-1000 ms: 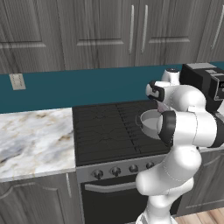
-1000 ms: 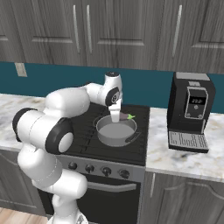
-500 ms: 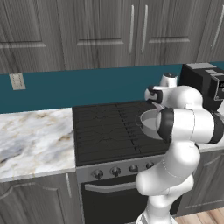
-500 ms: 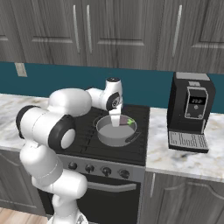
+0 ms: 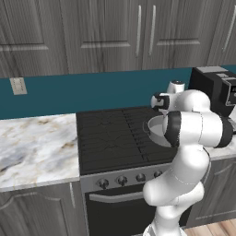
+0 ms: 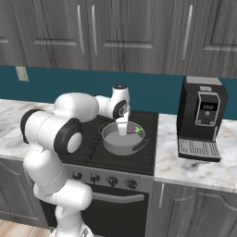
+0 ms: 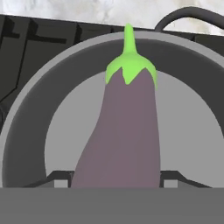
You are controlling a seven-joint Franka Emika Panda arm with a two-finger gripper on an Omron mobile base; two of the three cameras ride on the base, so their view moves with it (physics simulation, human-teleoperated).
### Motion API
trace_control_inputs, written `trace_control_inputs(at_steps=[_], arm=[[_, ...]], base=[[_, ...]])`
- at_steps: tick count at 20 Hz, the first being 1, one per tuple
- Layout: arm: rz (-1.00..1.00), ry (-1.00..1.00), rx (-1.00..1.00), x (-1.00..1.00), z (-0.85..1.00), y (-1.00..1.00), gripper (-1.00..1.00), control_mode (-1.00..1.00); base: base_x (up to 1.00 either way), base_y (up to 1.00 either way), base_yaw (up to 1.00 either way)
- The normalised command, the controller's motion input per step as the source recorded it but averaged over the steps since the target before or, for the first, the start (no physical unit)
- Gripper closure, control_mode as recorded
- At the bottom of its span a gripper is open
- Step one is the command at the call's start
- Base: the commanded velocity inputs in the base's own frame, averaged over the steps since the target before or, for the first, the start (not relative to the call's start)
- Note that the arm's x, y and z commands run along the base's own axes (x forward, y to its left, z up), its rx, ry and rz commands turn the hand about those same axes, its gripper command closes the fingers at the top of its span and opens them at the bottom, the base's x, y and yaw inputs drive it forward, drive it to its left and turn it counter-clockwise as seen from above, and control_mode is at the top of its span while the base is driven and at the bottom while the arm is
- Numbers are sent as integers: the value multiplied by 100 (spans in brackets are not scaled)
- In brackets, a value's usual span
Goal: Turn on the burner for the pot on the stove. Wait thirty seconds for the pot to heat up. Then add the eggplant to the pot.
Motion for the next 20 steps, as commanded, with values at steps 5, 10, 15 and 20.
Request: trace_control_inputs(at_steps=[5, 10, 15, 20], arm=[[0, 0, 0, 22, -8, 0, 100, -100], [0, 0, 0, 17, -7, 0, 100, -100], [0, 0, 0, 3, -14, 0, -100, -100], [0, 0, 0, 0, 0, 0, -100, -100]], base=[[0, 0, 0], [0, 0, 0], [0, 0, 0], [0, 0, 0]])
